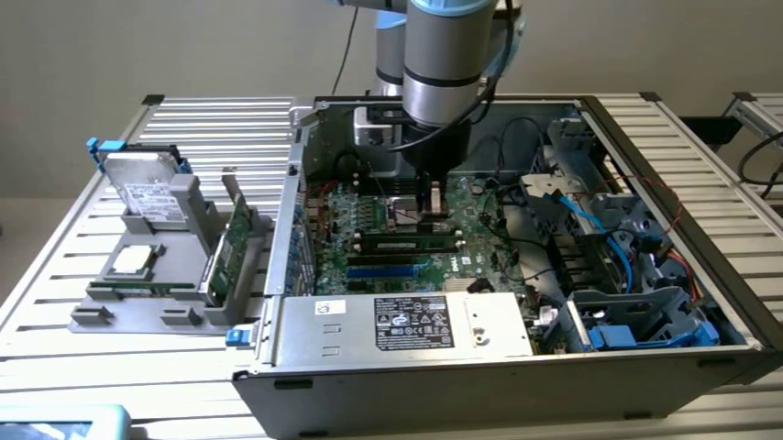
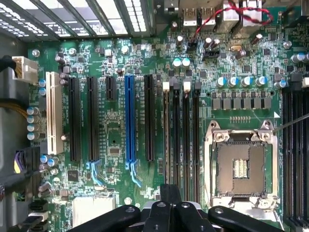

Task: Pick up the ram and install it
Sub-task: 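Press down the ram until it locks into place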

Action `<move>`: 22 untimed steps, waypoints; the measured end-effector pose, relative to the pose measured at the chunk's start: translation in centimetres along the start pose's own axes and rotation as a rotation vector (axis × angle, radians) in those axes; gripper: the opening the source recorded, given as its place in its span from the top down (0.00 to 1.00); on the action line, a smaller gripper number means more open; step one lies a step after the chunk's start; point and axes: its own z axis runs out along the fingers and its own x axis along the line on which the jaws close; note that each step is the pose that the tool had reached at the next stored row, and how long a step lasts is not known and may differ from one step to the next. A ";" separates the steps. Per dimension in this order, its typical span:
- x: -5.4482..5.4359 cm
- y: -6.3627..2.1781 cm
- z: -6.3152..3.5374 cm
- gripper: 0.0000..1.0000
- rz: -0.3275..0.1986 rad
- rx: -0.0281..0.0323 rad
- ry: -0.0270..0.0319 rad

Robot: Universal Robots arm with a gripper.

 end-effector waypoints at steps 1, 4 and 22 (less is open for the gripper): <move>0.0 0.31 0.00 0.89 0.000 0.0000 0.0000; 0.1 1.40 -0.01 0.89 0.000 0.0000 0.0000; 0.2 5.40 0.08 0.89 0.001 0.0001 0.0003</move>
